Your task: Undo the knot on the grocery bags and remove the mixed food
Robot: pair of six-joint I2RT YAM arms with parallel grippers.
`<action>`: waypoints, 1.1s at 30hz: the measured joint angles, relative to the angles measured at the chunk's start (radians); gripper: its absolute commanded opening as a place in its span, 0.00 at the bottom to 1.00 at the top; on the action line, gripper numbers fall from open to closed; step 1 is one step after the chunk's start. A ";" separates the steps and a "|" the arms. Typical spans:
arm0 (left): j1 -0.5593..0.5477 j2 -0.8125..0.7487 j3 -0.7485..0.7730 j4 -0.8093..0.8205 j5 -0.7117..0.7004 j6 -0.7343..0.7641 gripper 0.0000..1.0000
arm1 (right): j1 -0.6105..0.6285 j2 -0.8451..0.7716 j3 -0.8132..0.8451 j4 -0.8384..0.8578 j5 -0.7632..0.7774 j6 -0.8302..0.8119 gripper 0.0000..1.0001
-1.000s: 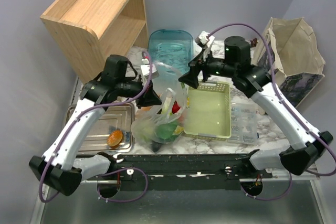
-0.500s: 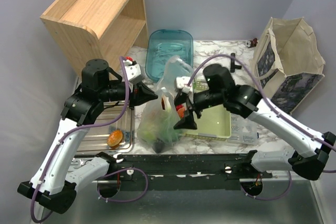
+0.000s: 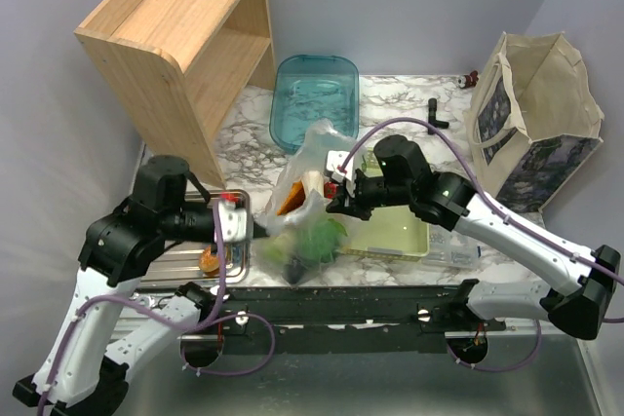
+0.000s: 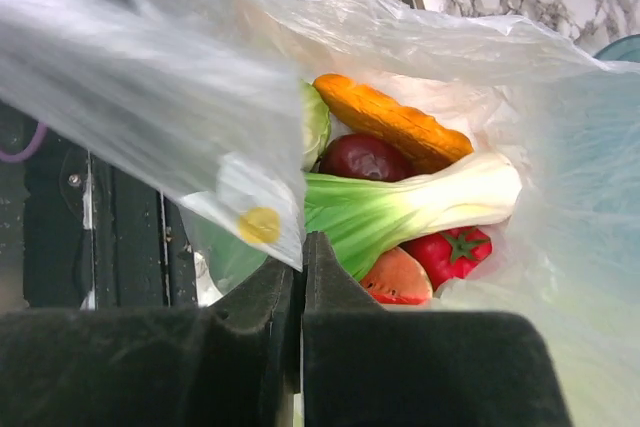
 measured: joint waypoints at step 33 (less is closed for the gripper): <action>-0.051 -0.118 -0.070 0.115 -0.341 -0.237 0.88 | -0.014 -0.031 0.374 -0.200 0.283 0.130 1.00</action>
